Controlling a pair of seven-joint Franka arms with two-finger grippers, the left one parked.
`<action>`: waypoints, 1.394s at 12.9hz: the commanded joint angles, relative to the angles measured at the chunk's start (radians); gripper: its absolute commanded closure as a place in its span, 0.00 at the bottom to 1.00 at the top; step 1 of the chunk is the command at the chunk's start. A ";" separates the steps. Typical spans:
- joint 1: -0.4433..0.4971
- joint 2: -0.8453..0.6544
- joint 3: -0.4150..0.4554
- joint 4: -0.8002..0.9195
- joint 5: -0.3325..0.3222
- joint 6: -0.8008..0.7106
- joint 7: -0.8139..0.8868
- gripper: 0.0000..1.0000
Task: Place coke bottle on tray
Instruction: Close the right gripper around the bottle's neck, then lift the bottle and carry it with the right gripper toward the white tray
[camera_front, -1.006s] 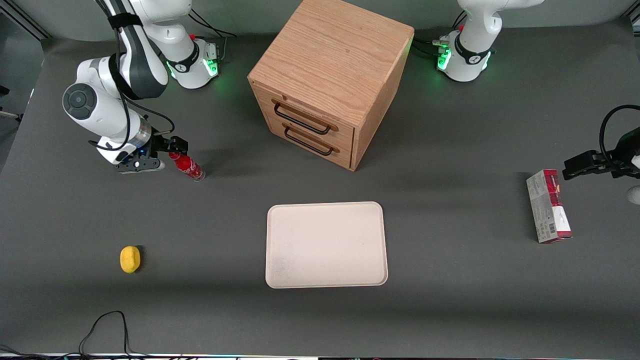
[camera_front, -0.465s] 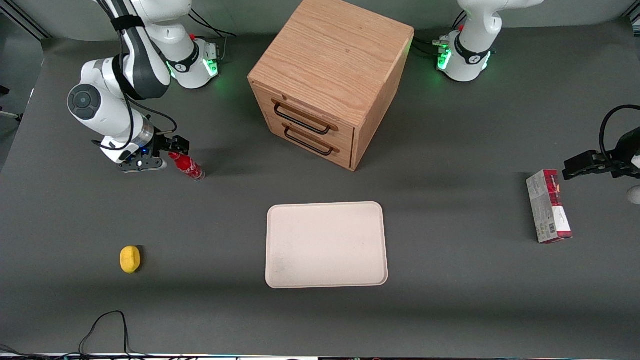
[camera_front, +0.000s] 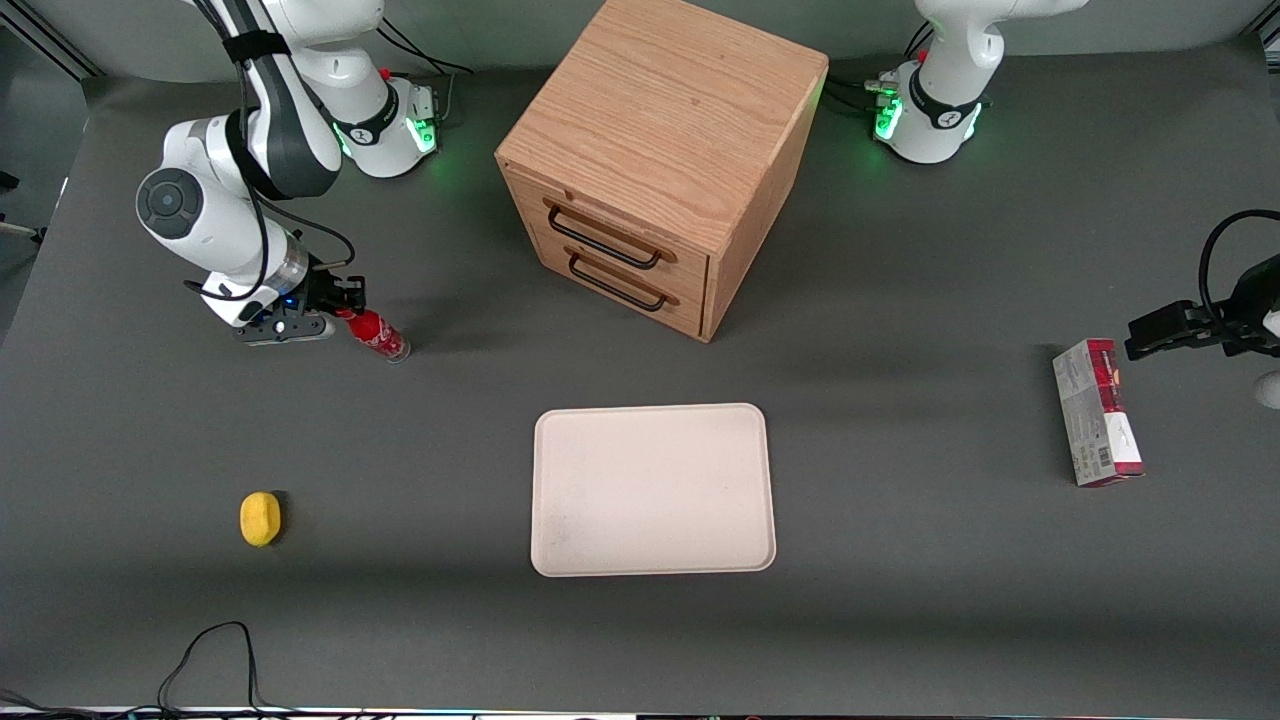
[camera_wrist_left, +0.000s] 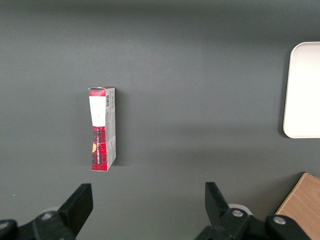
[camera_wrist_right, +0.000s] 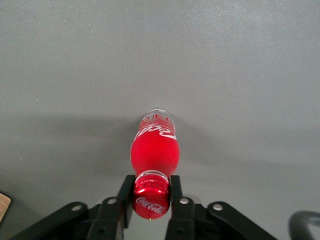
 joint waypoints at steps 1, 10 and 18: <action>0.011 -0.009 -0.012 -0.012 0.007 0.012 -0.026 1.00; 0.009 0.130 -0.010 0.375 0.007 -0.314 -0.011 1.00; 0.005 0.553 -0.007 1.428 0.039 -1.084 -0.008 1.00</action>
